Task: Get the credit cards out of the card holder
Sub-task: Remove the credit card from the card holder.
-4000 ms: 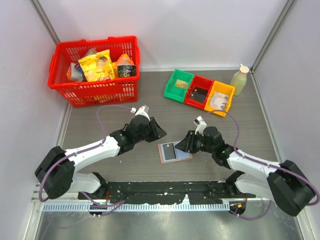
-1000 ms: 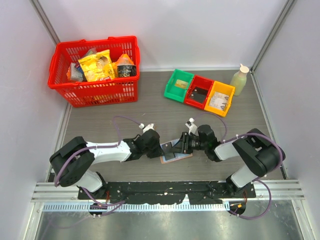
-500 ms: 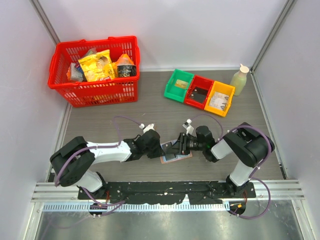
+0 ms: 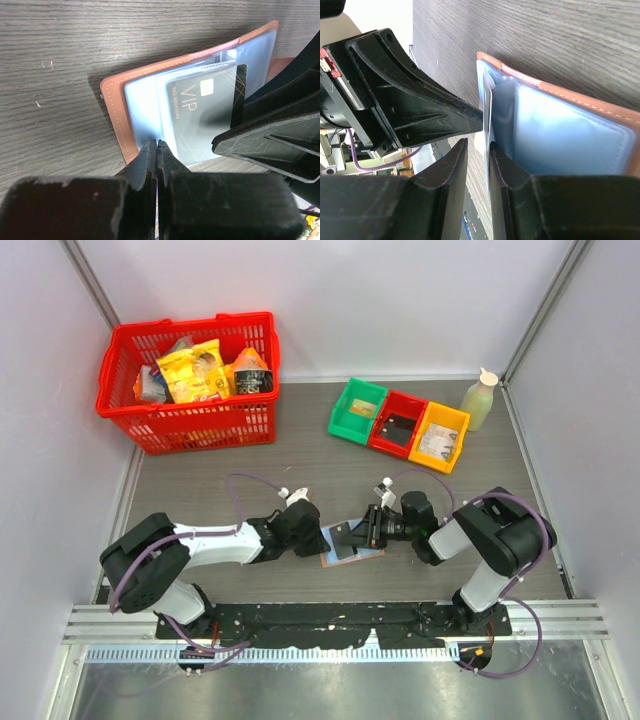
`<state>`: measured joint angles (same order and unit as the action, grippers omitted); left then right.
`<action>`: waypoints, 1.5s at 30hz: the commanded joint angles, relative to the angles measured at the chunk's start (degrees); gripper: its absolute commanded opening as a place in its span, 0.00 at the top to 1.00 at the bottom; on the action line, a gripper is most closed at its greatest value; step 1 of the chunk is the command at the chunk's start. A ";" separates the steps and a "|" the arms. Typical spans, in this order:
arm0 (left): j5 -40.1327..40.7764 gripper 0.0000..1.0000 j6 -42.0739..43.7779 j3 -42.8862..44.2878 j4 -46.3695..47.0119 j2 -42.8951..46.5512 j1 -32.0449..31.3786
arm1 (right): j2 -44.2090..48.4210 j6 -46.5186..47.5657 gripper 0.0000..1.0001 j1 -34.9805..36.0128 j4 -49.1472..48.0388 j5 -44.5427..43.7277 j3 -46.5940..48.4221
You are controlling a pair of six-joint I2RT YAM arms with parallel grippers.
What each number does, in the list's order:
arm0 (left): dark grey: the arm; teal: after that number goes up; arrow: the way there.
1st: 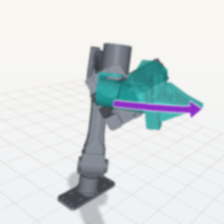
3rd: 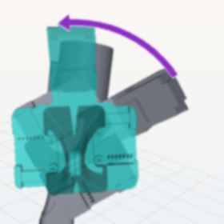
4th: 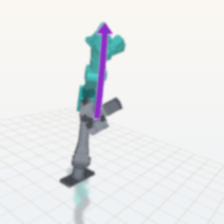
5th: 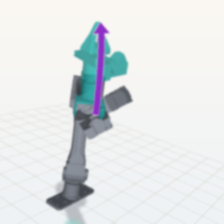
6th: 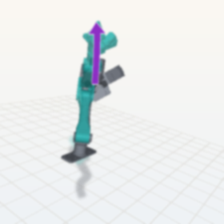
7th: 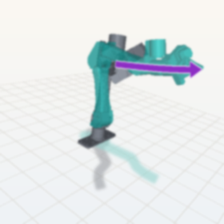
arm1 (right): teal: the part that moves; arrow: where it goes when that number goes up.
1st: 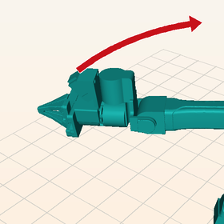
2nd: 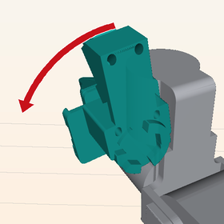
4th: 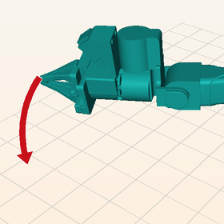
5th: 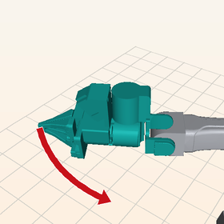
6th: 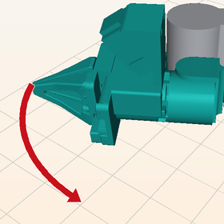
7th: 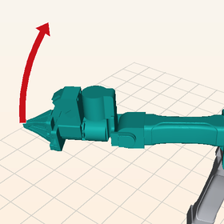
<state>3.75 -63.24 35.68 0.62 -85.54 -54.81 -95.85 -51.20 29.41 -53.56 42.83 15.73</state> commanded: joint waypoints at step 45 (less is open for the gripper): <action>-3.48 0.69 8.31 3.51 15.02 0.48 0.23 | 17.72 8.84 0.99 -4.71 31.77 -14.70 -0.61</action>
<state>2.02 -57.28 34.22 11.42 -79.75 -54.74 -77.30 -40.71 24.53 -19.51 30.11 16.93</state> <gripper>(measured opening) 0.366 0.020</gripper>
